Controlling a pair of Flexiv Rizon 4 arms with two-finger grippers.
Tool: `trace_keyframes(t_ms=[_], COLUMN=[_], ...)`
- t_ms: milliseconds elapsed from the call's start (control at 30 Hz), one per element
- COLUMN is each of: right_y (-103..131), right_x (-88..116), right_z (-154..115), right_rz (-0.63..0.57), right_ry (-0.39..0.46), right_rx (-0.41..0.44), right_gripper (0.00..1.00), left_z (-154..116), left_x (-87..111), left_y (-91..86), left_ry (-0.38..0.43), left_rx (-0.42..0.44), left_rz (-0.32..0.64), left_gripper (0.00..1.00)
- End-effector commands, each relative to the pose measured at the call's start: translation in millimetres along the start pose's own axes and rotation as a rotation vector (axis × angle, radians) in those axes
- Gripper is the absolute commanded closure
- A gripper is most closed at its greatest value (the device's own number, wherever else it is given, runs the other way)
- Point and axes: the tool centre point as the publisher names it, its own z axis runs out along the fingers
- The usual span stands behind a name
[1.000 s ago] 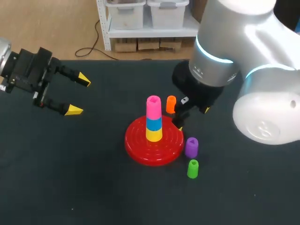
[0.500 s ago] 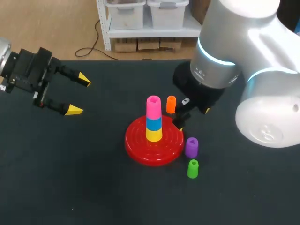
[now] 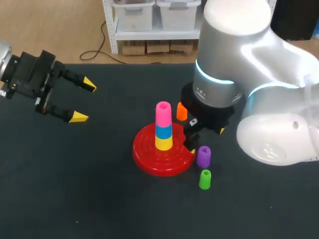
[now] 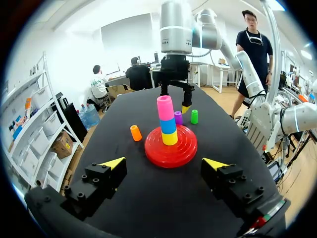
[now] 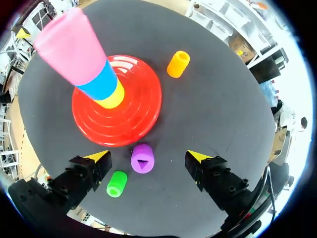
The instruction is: Pick up and stack the cylinders on the red base in this order: pink,purple,orange,green
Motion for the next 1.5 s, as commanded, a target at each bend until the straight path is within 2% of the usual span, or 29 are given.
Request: trace_keyframes(t_ms=[33,533,700,867,967,1067,1100,1500], right_y=[-1,-1,0,-1,-1,0,0,5], right_x=[-6,9,16,15,15,15,16,19], right_z=[7,20,21,20,19,18,18,20], right_rz=[0.009,0.026,0.026,0.029,0.029,0.026,0.025,0.011], right_ry=[0.016,0.049,0.051,0.050,0.048,0.048,0.047,0.053], right_rx=[-0.002,-0.015,-0.014,-0.007,-0.005,-0.006,-0.007,-0.009], right_gripper=[0.00,0.00,0.12,0.13,0.20,0.40,0.49,0.56], left_z=[0,0,0,0,0,0,0,0], left_x=[1.2,1.2,1.2,1.2,1.2,1.2,1.2,1.2], left_y=[0.2,0.2,0.2,0.2,0.2,0.2,0.2,0.2], left_ry=[-0.003,-0.003,-0.003,-0.003,-0.003,-0.003,-0.003,-0.003], left_rx=[0.000,0.000,0.000,0.000,0.000,0.000,0.000,0.000], left_rz=[0.003,0.003,0.003,0.003,0.003,0.003,0.003,0.003], left_gripper=[0.00,0.00,0.00,0.00,0.00,0.00,0.00,0.00])
